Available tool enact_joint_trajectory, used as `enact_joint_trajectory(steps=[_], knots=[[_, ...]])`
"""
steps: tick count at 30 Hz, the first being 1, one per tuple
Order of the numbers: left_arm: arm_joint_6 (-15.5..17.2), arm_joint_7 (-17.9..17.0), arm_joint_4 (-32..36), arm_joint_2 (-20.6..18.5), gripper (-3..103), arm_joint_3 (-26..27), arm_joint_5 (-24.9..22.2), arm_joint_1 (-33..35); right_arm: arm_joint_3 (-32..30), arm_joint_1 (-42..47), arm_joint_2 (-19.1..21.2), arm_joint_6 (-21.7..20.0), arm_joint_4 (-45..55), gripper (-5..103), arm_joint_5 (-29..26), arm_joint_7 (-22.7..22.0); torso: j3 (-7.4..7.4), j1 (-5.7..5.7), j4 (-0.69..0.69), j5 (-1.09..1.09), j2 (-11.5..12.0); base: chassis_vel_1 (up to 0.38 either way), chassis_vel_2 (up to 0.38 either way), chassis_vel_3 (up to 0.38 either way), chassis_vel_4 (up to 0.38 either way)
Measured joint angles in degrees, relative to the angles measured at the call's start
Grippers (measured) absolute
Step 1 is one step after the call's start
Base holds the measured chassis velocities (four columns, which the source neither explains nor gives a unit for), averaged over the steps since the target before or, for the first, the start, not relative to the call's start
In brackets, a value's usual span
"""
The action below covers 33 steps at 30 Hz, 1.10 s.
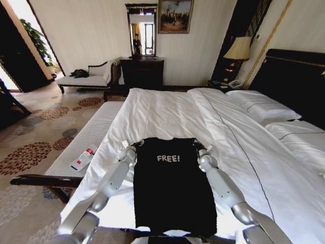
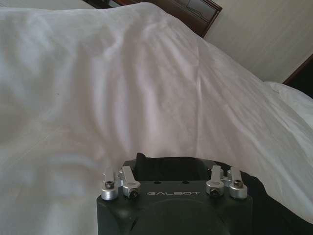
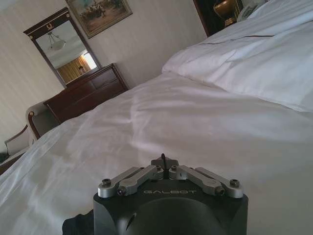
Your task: Fold the clothes on the bed.
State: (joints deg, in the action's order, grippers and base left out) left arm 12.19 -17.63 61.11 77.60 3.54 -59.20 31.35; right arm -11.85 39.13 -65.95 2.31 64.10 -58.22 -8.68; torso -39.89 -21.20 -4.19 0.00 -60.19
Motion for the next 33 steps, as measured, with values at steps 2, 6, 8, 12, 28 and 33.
enact_joint_trajectory(steps=[2, 6, 8, 12, 28, 33], knots=[[-0.1, 0.0, -0.2, 0.2, 57, 0.2, 0.1, 0.0, 0.0, 0.0, 0.0, 0.1, 0.0, 0, 0.0, 0.0, 0.0, 0.0, 0.0, 0.0, 0.0, 0.0, 0.0, 0.0, 0.0], [-0.3, 0.0, -0.6, 0.5, 41, 0.5, 0.3, 0.0, 0.0, 0.1, 0.0, 0.2, -0.2, 0, 0.1, 0.1, 0.0, 0.0, 0.0, 0.0, 0.0, 0.0, 0.0, 0.0, 0.0], [-0.3, 0.0, -0.7, 0.6, 35, 0.6, 0.3, 0.0, 0.0, 0.1, 0.0, 0.3, -0.3, 0, 0.2, 0.1, 0.0, 0.0, 0.0, 0.0, 0.0, 0.0, 0.0, 0.0, 0.0], [-0.5, 0.3, -0.8, 0.7, 19, 1.0, 0.3, 0.2, 0.0, 0.1, -0.2, 0.4, -0.5, 0, 0.3, 0.2, 0.0, 0.0, 0.0, 0.0, 0.0, 0.0, 0.0, 0.0, 0.0], [-1.2, 1.2, 1.3, -0.7, 0, 3.4, -1.0, 0.9, -0.1, 0.6, 0.6, 1.5, 2.8, 0, 0.4, -0.6, 0.0, 0.0, 0.0, -0.01, 0.0, 0.0, 0.0, 0.0, 0.0], [-1.1, 1.2, 4.2, -3.5, 0, 4.7, -4.1, -1.1, 0.0, 0.7, 2.8, 1.9, 9.6, 0, -1.0, -0.9, 0.0, 0.0, -0.01, -0.02, 0.0, 0.0, 0.0, 0.0, 0.0]])
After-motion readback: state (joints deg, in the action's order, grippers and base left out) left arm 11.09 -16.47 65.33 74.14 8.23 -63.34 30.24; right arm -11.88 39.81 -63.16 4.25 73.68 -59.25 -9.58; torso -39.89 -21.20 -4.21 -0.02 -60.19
